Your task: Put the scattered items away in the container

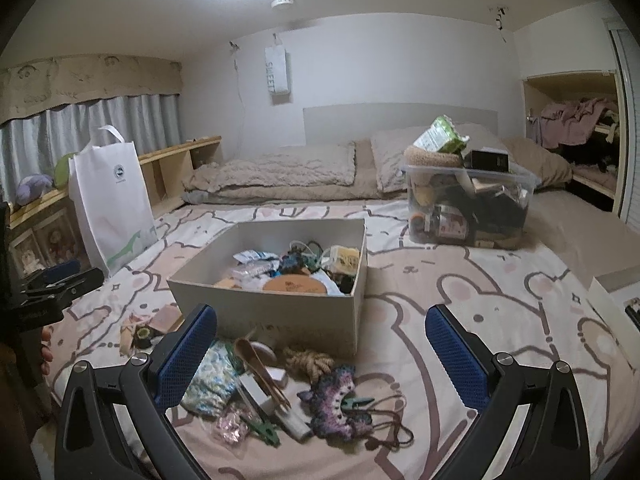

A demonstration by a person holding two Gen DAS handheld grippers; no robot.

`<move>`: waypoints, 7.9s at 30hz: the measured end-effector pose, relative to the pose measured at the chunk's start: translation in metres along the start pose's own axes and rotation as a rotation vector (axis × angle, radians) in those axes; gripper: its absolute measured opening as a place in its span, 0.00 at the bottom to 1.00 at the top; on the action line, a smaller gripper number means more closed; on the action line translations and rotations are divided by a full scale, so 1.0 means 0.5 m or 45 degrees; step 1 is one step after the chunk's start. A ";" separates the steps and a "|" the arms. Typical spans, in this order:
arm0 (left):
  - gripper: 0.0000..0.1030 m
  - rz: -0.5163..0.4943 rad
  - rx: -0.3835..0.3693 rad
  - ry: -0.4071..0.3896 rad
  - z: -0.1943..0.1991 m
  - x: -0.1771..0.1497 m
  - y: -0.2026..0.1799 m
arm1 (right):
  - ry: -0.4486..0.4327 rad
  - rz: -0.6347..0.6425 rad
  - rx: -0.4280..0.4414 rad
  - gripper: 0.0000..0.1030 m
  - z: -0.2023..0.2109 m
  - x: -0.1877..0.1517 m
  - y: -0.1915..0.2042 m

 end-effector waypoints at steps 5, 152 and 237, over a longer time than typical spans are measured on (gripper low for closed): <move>1.00 0.012 -0.019 0.001 -0.007 -0.030 -0.006 | 0.051 -0.024 -0.002 1.00 -0.016 -0.034 -0.012; 0.17 0.139 -0.191 0.248 -0.168 -0.231 -0.046 | -0.103 -0.267 0.144 0.15 0.003 -0.065 -0.044; 0.16 -0.014 -0.103 -0.110 -0.210 0.225 -0.001 | -0.275 -0.116 0.528 0.15 -0.087 0.320 0.154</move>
Point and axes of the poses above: each gripper's, at about its wrist camera, not at the fingertips, and z roughly against the way its jaws point, y to its left, x to its top, the point moved 8 cm from there along -z, roughly the way its jaws point, and after that the axes turned 7 degrees about -z, right-handed, at the moved point
